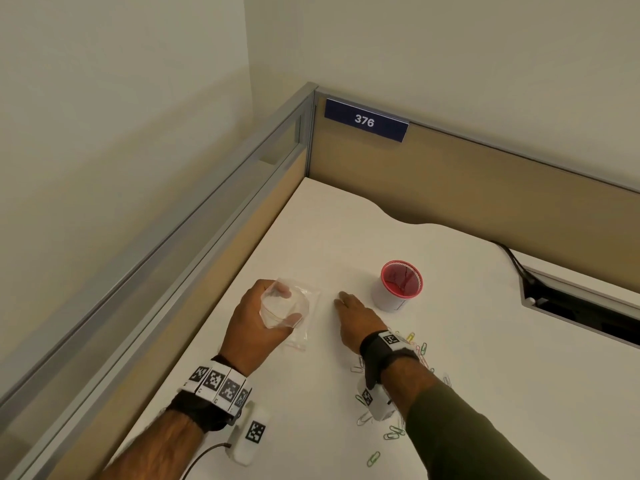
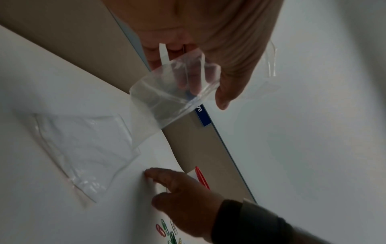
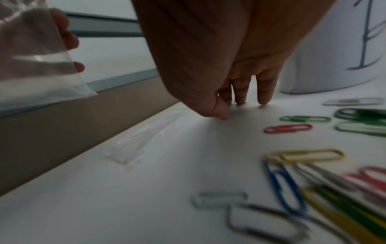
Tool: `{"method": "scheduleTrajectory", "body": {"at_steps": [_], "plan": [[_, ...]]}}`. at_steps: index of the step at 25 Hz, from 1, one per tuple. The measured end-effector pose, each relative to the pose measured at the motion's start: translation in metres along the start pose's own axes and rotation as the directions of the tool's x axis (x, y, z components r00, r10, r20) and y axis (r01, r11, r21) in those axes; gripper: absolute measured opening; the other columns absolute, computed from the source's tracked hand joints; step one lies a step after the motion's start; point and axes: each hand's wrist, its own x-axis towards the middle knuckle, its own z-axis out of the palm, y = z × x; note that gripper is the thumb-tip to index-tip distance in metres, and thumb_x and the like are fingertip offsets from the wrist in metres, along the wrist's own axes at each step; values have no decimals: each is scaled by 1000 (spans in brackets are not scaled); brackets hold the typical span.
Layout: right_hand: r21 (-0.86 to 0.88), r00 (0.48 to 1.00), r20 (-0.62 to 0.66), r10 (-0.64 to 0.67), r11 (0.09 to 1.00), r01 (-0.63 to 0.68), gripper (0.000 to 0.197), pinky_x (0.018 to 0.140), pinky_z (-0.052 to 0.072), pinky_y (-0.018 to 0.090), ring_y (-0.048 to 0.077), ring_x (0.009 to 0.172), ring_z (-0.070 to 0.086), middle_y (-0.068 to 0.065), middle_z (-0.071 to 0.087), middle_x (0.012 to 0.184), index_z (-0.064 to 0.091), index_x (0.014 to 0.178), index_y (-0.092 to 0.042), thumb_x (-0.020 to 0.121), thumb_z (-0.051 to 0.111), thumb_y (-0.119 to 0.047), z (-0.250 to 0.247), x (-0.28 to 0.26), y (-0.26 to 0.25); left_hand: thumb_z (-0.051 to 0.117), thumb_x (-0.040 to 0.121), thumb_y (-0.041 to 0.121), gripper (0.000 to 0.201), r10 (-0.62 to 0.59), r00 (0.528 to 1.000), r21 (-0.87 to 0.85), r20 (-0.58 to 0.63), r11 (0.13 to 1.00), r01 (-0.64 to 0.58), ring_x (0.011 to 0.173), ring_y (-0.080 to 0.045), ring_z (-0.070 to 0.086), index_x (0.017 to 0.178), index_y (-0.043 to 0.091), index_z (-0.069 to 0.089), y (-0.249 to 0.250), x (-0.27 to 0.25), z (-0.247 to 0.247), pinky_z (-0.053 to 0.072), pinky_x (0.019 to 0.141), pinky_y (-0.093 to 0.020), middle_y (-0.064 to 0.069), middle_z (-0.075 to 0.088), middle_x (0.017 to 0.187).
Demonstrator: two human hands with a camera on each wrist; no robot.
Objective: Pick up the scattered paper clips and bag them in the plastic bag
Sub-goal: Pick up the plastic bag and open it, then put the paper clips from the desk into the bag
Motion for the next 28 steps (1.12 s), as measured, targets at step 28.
{"method": "scheduleTrajectory", "body": {"at_steps": [28], "plan": [[118,945,-75,319,944,-309,49,94,49,43,27,118,45,4,48,126,49,128,-26,83,64,-42,46,-94,60,86,74,25,44,-23,978,68,205,998,9,114,-14,59,104,31,54,-10,-23,30,48,100,-44,13,65,110]]}}
